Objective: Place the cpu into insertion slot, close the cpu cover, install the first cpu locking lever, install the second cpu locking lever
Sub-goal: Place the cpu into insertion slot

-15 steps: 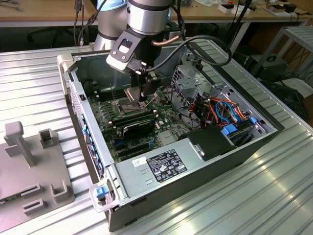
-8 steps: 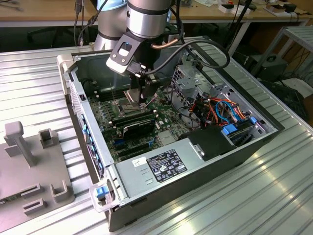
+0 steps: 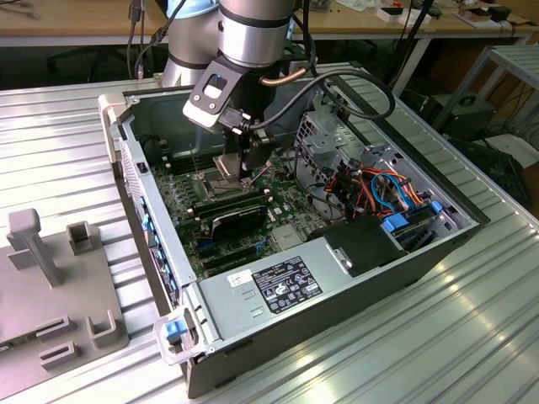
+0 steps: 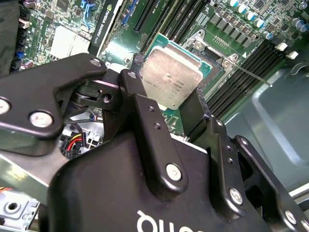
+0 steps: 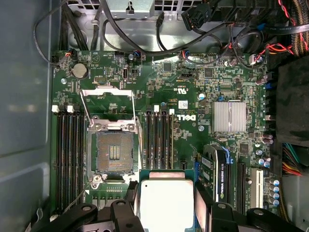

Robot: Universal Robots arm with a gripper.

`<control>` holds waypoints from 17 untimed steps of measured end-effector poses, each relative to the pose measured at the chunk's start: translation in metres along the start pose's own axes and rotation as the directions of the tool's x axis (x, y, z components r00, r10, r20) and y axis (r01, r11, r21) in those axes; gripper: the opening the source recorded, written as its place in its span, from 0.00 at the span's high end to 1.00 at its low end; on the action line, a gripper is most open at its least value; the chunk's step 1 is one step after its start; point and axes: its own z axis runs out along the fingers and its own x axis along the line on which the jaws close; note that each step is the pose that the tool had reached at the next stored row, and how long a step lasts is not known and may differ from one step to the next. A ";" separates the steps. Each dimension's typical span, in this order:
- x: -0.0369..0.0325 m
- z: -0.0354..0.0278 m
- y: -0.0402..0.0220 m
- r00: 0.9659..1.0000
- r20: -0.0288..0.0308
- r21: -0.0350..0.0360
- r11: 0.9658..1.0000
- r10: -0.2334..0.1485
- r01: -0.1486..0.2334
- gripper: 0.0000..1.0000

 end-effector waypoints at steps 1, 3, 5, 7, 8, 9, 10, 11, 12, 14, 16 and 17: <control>0.0000 0.0000 0.0000 1.000 0.000 0.000 1.000 0.000 0.000 0.45; 0.0000 0.0001 0.0000 1.000 0.000 0.000 1.000 0.000 0.000 0.45; 0.0001 0.0006 0.0006 1.000 0.000 0.000 1.000 0.000 0.000 0.45; 0.0005 0.0028 0.0016 1.000 0.000 0.000 1.000 0.000 0.000 0.45; 0.0010 0.0050 0.0020 1.000 0.000 0.000 1.000 0.000 0.000 0.45; 0.0013 0.0068 0.0023 1.000 0.000 0.000 1.000 0.000 0.000 0.45; 0.0015 0.0084 0.0024 1.000 0.000 0.000 1.000 0.000 0.000 0.45; 0.0017 0.0103 0.0026 1.000 0.000 0.000 1.000 0.000 0.000 0.45; 0.0019 0.0126 0.0027 1.000 0.000 0.000 1.000 0.000 0.000 0.45; 0.0026 0.0174 0.0030 1.000 0.000 0.000 1.000 0.000 0.000 0.45; 0.0030 0.0202 0.0029 1.000 0.000 0.000 1.000 0.000 0.000 0.45; 0.0032 0.0213 0.0029 1.000 0.000 0.000 1.000 0.000 0.000 0.45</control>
